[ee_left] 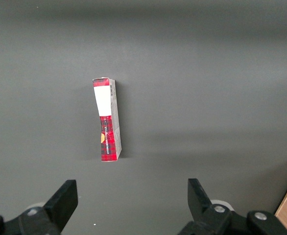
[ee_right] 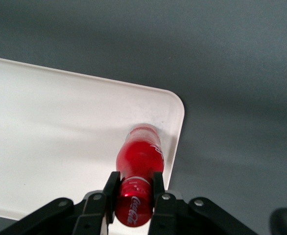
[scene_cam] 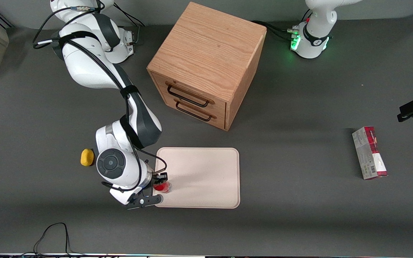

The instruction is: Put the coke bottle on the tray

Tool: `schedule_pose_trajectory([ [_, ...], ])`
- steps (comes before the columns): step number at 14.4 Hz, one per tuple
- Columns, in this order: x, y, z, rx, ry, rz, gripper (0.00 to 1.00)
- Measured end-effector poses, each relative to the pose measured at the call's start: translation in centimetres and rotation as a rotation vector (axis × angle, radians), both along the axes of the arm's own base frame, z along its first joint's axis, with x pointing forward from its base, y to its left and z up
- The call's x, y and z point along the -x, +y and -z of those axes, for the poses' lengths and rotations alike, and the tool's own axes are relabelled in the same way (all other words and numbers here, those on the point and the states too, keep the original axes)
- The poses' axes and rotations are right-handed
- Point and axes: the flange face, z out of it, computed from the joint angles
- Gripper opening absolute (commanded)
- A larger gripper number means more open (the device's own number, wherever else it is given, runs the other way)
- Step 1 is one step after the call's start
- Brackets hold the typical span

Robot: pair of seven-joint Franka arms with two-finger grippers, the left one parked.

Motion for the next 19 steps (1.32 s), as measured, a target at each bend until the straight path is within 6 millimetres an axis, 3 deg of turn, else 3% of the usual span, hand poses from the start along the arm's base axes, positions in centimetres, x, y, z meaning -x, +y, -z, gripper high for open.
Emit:
schedule_pose_trajectory([
  [4,-0.1,0.0,-0.6,-0.003,-0.009,0.007,1.0],
  [6,0.5,-0.3,-2.5,0.009,0.019,0.01,1.0],
  [8,1.8,-1.0,-6.9,0.026,0.06,0.012,1.0],
  [12,6.3,-3.9,-18.0,0.071,0.152,0.027,1.0],
  [15,8.4,-8.6,-23.7,0.089,0.179,0.084,1.0],
  [19,10.2,-18.9,-26.4,0.058,0.197,0.149,1.0],
])
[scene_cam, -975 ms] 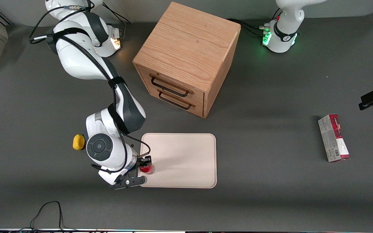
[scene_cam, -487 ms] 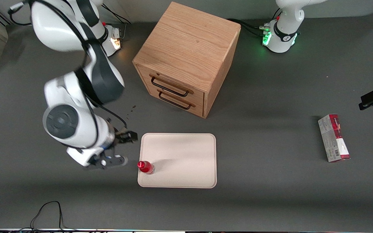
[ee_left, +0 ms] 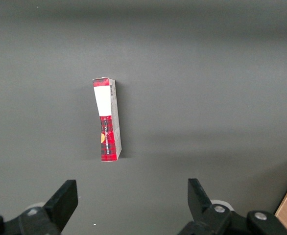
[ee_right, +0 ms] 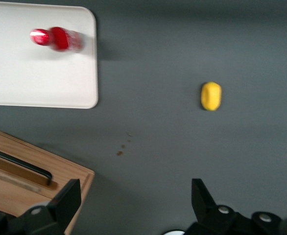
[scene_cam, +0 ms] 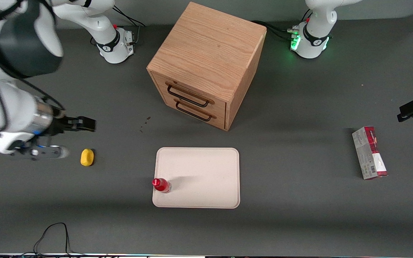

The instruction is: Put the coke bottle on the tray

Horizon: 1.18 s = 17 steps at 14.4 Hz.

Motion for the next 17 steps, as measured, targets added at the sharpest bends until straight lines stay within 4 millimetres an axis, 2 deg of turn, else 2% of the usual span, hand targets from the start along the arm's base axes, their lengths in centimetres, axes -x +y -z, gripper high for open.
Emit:
schedule_pose_trajectory([
  [2,1.7,-4.4,-0.5,-0.017,-0.012,0.019,1.0],
  [4,3.7,-6.8,-0.9,-0.027,-0.042,0.026,1.0],
  [7,6.4,-8.9,-0.6,-0.042,-0.077,0.011,1.0],
  [9,7.5,-10.5,-0.4,-0.042,-0.081,-0.012,1.0],
  [14,8.0,-13.0,-0.5,-0.019,-0.089,-0.031,1.0],
  [17,8.2,-13.7,-1.0,-0.018,-0.098,-0.017,1.0],
])
